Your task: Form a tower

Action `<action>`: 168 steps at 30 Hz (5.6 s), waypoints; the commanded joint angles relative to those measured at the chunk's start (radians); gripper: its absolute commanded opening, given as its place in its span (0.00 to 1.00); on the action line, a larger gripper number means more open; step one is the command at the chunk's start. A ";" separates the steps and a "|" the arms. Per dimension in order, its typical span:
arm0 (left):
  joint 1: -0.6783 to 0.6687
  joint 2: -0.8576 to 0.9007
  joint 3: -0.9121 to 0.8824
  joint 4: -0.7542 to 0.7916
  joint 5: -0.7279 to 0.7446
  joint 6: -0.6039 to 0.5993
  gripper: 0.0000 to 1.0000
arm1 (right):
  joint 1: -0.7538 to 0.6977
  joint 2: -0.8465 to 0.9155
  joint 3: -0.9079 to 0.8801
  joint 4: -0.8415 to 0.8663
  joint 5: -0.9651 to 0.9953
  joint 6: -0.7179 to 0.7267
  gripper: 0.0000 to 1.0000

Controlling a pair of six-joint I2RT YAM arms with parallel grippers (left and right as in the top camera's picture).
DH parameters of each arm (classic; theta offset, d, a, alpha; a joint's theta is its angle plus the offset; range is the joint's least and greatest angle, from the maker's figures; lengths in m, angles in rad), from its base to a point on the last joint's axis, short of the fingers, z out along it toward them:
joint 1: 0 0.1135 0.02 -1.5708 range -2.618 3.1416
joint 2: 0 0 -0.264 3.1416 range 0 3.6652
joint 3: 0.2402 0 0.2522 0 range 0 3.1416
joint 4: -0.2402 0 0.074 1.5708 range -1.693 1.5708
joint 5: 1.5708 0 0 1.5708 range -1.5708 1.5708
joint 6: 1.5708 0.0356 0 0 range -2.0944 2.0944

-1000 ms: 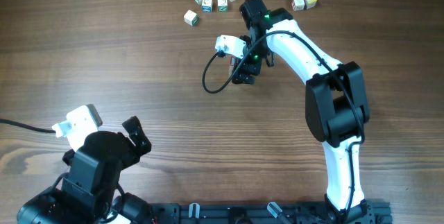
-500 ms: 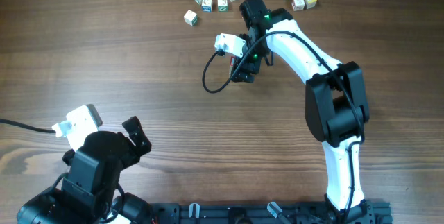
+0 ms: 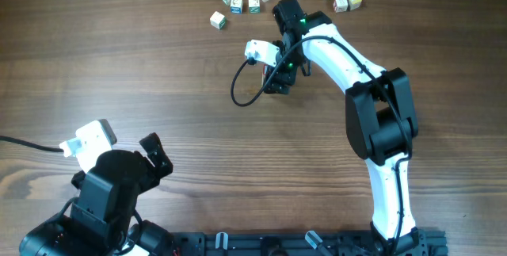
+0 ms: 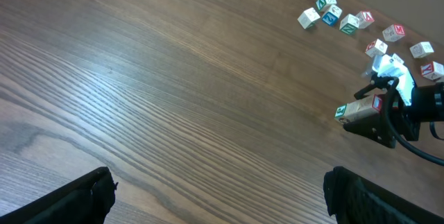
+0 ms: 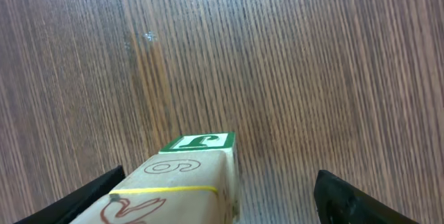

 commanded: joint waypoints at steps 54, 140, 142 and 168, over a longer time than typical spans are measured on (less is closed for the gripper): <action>0.002 -0.001 -0.003 0.003 0.005 0.020 1.00 | 0.000 -0.222 0.086 0.067 0.221 1.490 1.00; 0.002 -0.001 -0.003 0.003 0.005 0.020 1.00 | 0.234 -0.202 -0.371 0.344 0.543 1.646 0.37; 0.002 -0.001 -0.003 0.003 0.005 0.020 1.00 | 0.234 -0.202 -0.371 0.344 0.543 1.646 0.36; 0.002 -0.001 -0.003 0.003 0.005 0.020 1.00 | 0.236 -0.204 -0.355 0.344 0.540 1.621 0.69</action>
